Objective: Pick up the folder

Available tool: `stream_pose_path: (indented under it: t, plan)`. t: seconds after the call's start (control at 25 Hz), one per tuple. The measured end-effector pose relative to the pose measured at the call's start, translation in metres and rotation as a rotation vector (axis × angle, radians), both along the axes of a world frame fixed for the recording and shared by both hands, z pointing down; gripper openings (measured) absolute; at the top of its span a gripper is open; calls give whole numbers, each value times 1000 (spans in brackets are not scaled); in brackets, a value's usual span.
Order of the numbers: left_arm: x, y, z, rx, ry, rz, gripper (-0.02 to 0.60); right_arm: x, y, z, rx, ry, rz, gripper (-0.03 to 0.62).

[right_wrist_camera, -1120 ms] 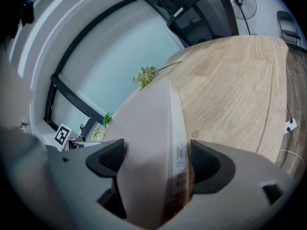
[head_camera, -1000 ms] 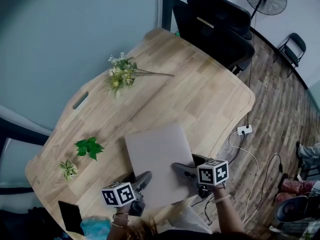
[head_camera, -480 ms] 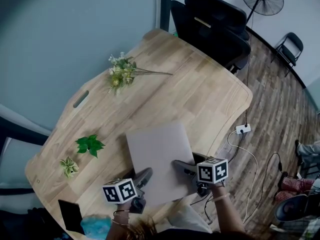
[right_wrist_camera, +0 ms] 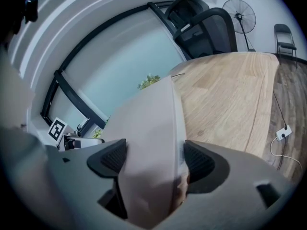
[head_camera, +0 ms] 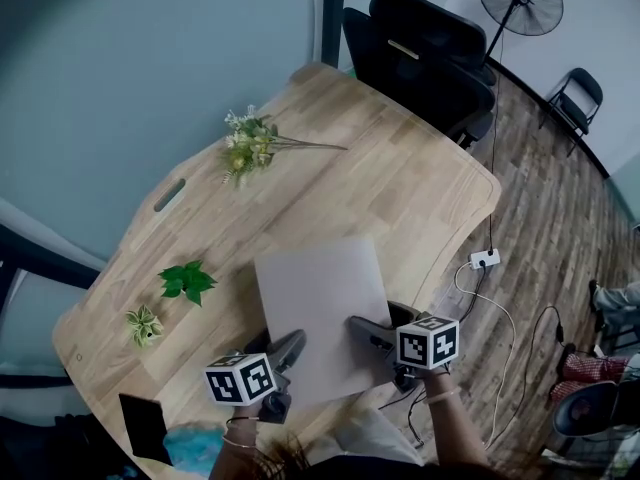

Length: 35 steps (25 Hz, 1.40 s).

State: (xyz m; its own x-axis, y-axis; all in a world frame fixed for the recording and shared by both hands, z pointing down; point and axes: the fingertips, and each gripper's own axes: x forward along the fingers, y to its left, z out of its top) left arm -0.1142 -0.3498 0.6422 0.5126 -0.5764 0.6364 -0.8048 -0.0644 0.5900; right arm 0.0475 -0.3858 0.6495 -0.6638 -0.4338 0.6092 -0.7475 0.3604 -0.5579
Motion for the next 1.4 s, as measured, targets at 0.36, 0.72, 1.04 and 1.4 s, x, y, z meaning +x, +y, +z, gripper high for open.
stream_pose_path:
  t: [0.36,0.72,1.04,1.4]
  plan:
    - [-3,7,-26,60,-22,13,333,-2,11,-23,48,-9,17,382]
    - [-1,20,-48,115,-34,24,333,1,27,-45,103,-7,24,379]
    - [-4,39,-64,159,-41,23,333,-1,45,-63,159,1,14,376]
    - [-10,63,-86,206,-56,25,331,-8,69,-85,214,-1,9,374]
